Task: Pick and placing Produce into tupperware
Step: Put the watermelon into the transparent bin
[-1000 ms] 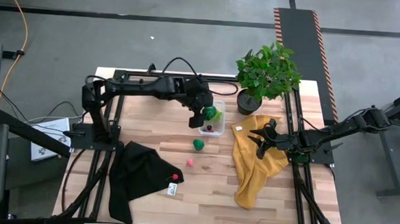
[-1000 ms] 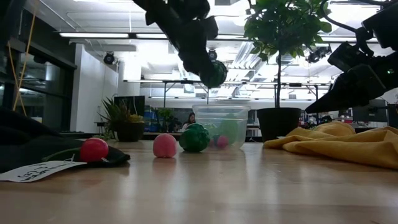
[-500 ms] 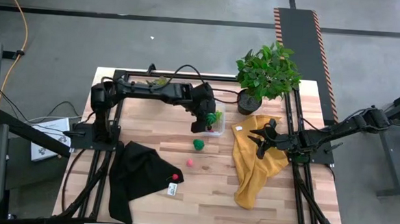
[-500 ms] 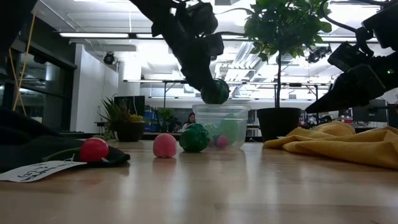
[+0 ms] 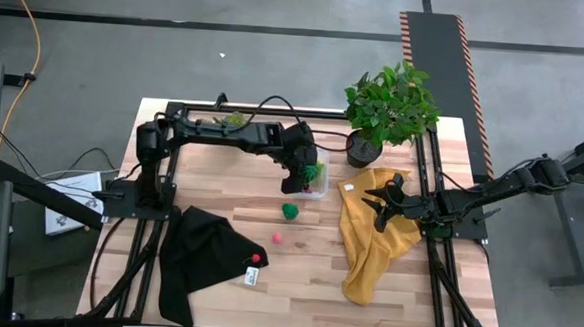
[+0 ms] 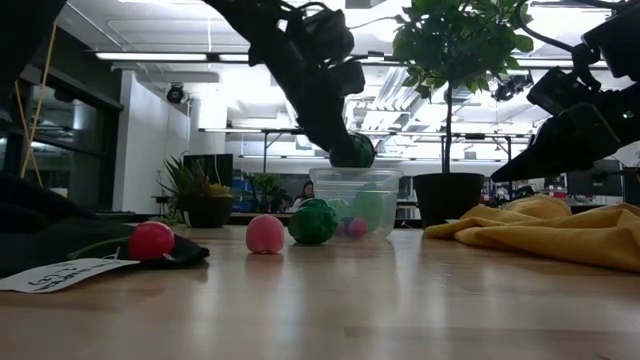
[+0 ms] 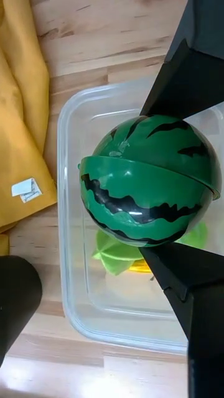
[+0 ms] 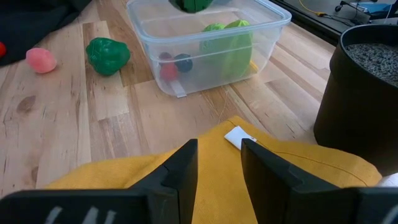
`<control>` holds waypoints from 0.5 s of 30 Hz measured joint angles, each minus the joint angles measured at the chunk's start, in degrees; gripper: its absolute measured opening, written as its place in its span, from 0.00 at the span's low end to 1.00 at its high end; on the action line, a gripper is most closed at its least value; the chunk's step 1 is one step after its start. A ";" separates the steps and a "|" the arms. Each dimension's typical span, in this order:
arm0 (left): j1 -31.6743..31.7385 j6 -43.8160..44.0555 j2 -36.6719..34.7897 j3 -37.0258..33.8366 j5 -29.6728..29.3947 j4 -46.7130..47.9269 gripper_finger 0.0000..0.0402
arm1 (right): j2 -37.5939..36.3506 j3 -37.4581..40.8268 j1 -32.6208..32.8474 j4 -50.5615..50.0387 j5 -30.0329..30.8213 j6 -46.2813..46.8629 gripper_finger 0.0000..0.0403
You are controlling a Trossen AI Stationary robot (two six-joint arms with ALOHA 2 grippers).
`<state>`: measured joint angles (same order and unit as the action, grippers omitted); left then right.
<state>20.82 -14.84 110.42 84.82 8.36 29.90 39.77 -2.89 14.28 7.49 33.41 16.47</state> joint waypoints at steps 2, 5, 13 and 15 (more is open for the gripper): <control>0.01 -0.14 0.12 0.00 0.02 -0.13 0.72 | 0.00 -0.01 0.00 0.00 0.00 0.00 0.28; 0.15 -1.06 0.29 0.00 0.19 -0.74 0.72 | 0.00 -0.01 -0.02 0.01 0.00 0.00 0.28; -0.22 -1.74 2.11 -0.02 0.65 -1.12 0.72 | 0.00 -0.01 -0.01 -0.02 0.00 0.00 0.28; -0.22 -2.40 2.08 0.00 0.68 -1.61 0.72 | 0.00 -0.01 0.00 0.00 0.00 0.00 0.28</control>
<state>20.60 -17.24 112.50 84.81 9.04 28.28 39.77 -2.90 14.28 7.49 33.41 16.47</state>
